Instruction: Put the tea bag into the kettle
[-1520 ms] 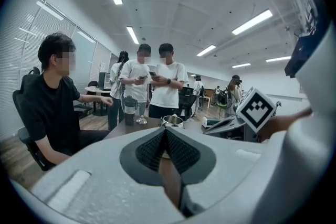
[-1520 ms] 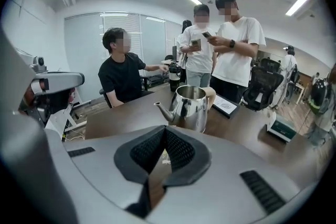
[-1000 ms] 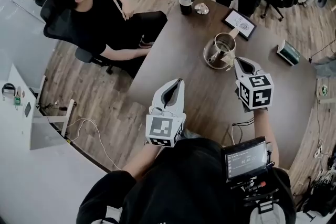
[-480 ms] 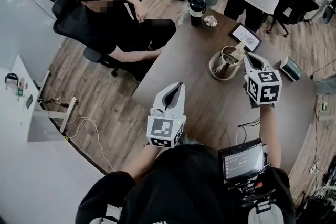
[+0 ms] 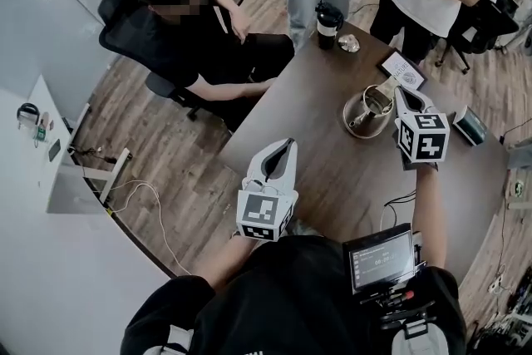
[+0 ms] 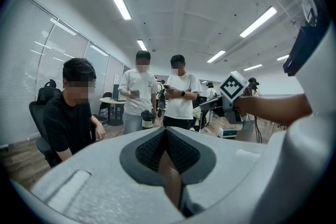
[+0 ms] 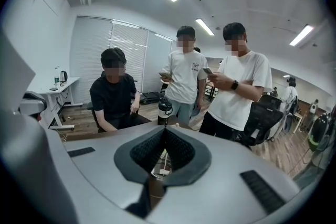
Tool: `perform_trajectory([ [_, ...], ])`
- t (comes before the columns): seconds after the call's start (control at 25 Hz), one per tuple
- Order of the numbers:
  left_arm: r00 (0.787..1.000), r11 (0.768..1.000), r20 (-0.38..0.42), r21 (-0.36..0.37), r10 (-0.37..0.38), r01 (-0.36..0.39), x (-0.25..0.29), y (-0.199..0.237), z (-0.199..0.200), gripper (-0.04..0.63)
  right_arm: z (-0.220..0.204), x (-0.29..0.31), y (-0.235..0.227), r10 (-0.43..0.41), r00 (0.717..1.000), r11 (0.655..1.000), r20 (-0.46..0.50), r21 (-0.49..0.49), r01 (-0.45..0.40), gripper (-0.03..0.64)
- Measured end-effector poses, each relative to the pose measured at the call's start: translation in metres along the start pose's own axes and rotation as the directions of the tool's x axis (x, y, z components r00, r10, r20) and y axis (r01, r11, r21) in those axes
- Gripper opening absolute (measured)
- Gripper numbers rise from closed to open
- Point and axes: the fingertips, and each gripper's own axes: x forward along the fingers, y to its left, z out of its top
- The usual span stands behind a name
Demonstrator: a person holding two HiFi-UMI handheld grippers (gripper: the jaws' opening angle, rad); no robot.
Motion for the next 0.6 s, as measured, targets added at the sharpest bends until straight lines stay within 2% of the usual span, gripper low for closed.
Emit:
perform_trajectory([
  [0.6,0.998,0.999,-0.049,0.018,0.034,-0.034,0.009,-0.001,-0.011,0.002,-0.045,0.042,0.000,0.050,0.996,0.998,-0.070,0.047,-0.047,0.006],
])
